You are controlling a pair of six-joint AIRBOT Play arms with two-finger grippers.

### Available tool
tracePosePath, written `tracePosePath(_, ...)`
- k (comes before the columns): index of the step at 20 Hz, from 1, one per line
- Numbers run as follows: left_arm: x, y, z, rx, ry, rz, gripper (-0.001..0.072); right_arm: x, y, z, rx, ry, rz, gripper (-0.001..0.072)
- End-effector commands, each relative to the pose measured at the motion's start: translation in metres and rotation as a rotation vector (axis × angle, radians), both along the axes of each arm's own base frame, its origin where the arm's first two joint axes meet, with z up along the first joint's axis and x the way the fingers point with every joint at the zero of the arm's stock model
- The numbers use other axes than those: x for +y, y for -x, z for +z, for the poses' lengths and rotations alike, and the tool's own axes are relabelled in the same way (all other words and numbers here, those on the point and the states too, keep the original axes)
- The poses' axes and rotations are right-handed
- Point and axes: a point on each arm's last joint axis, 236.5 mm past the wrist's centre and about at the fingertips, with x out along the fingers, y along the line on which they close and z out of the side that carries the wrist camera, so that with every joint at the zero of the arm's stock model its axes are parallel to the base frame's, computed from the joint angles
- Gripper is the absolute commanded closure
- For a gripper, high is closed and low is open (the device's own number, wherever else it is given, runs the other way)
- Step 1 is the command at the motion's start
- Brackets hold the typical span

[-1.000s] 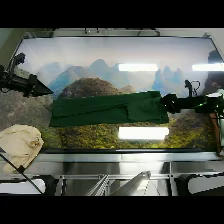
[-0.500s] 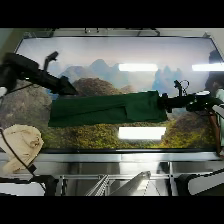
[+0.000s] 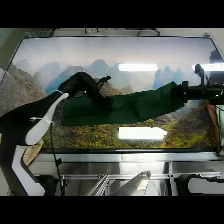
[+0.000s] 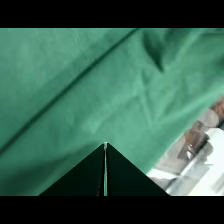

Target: Fold the shirts.

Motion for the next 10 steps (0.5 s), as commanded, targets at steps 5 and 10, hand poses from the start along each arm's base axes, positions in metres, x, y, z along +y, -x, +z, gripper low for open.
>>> tracePosePath(5, -0.083, 0.009, 0.005, -0.009, 0.041, -0.144, 0.0685, 0.007, 0.028, 0.081, -0.141, -0.047, 0.040, 0.0696)
tracePosePath(10, -0.047, -0.009, 0.133, -0.103, 0.166, -0.186, 0.0685, 0.062, 0.023, 0.096, -0.129, -0.111, 0.073, 0.0696)
